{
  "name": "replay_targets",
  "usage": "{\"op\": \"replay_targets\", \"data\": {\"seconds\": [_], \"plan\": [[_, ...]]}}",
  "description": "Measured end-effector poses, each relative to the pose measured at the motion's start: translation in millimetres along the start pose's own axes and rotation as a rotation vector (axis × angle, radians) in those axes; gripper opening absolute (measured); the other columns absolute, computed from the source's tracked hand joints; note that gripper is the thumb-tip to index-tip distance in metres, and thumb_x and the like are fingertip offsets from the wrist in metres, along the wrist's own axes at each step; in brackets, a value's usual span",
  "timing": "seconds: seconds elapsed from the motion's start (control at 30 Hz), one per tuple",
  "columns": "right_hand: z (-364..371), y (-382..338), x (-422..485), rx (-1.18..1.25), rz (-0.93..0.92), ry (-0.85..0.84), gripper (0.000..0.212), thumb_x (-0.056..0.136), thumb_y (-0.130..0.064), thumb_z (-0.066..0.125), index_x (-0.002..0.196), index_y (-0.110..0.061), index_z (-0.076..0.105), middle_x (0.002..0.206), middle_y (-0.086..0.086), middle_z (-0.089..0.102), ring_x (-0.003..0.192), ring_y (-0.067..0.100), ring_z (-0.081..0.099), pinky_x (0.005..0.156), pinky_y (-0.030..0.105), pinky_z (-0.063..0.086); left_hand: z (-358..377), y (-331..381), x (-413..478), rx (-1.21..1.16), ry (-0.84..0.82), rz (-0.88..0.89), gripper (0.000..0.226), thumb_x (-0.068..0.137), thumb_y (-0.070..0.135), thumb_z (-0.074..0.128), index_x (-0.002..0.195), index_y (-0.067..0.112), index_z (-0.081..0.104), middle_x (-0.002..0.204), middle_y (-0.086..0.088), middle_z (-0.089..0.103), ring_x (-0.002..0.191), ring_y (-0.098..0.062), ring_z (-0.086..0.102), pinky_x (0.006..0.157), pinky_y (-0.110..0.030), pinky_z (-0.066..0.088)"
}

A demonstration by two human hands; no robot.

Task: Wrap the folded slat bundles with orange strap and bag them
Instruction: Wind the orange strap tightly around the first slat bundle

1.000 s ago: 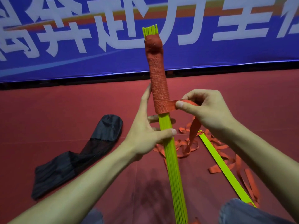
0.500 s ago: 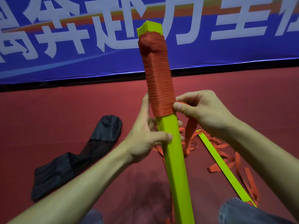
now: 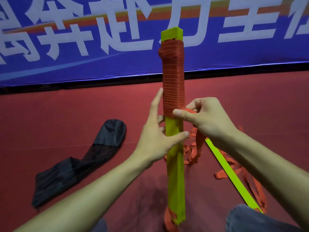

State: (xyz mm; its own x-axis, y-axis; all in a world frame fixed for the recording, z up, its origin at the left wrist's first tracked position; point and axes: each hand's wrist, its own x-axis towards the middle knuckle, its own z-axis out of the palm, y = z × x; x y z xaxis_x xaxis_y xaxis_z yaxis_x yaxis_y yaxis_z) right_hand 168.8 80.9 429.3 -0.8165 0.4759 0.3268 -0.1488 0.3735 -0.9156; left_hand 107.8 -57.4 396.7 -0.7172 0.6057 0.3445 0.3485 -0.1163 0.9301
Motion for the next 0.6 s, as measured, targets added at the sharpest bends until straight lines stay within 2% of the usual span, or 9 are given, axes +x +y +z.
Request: {"op": "replay_targets", "data": {"seconds": [0.07, 0.13, 0.23, 0.37, 0.47, 0.6], "plan": [[5.8, -3.5, -2.0, -0.027, -0.003, 0.023, 0.034, 0.071, -0.027, 0.084, 0.064, -0.01, 0.055, 0.058, 0.002, 0.055, 0.048, 0.005, 0.042, 0.044, 0.019, 0.034, 4.7, -2.0, 1.9, 0.173, 0.091, 0.05, 0.12, 0.07, 0.008, 0.088, 0.147, 0.062, 0.013, 0.098, 0.005, 0.075, 0.084, -0.012, 0.074, 0.083, -0.035, 0.06], [8.4, -5.1, -2.0, -0.054, -0.004, 0.053, 0.036, 0.07, -0.03, 0.085, 0.065, -0.01, 0.056, 0.06, 0.004, 0.057, 0.051, 0.007, 0.045, 0.046, 0.022, 0.037, 4.3, -1.7, 3.7, 0.293, 0.138, 0.061, 0.12, 0.069, 0.015, 0.088, 0.146, 0.065, 0.011, 0.088, 0.007, 0.075, 0.075, -0.007, 0.072, 0.079, -0.035, 0.06], [8.4, -3.8, -1.9, -0.059, -0.001, 0.055, 0.037, 0.069, -0.031, 0.085, 0.065, -0.009, 0.057, 0.062, 0.005, 0.059, 0.053, 0.009, 0.048, 0.051, 0.026, 0.04, -1.6, 1.1, 5.7, 0.351, 0.14, 0.004, 0.117, 0.069, 0.017, 0.086, 0.142, 0.071, 0.013, 0.078, 0.004, 0.075, 0.063, -0.012, 0.072, 0.069, -0.043, 0.061], [0.7, -1.1, -0.1, -0.085, -0.039, -0.025, 0.031, 0.075, -0.033, 0.081, 0.071, -0.006, 0.066, 0.059, 0.0, 0.054, 0.052, 0.006, 0.041, 0.049, 0.021, 0.034, -8.4, 0.7, 7.3, 0.275, 0.113, -0.019, 0.118, 0.064, 0.012, 0.089, 0.143, 0.067, 0.021, 0.09, 0.007, 0.076, 0.075, -0.016, 0.074, 0.071, -0.046, 0.062], [-8.6, 4.6, 4.8, -0.136, -0.09, -0.013, 0.029, 0.078, -0.032, 0.078, 0.07, -0.006, 0.067, 0.059, 0.0, 0.053, 0.053, 0.004, 0.038, 0.049, 0.02, 0.03, -13.1, -2.1, 8.9, 0.18, 0.103, -0.052, 0.117, 0.067, 0.004, 0.09, 0.148, 0.058, 0.024, 0.101, 0.008, 0.075, 0.086, -0.019, 0.074, 0.069, -0.047, 0.063], [-15.9, 13.1, 8.6, -0.149, -0.098, 0.018, 0.026, 0.08, -0.025, 0.078, 0.064, -0.01, 0.063, 0.054, -0.005, 0.044, 0.046, 0.002, 0.034, 0.045, 0.017, 0.028, -17.0, 0.3, 7.3, 0.041, 0.076, -0.116, 0.113, 0.072, -0.006, 0.084, 0.15, 0.051, 0.025, 0.093, -0.009, 0.074, 0.087, -0.027, 0.074, 0.065, -0.043, 0.063]]}}
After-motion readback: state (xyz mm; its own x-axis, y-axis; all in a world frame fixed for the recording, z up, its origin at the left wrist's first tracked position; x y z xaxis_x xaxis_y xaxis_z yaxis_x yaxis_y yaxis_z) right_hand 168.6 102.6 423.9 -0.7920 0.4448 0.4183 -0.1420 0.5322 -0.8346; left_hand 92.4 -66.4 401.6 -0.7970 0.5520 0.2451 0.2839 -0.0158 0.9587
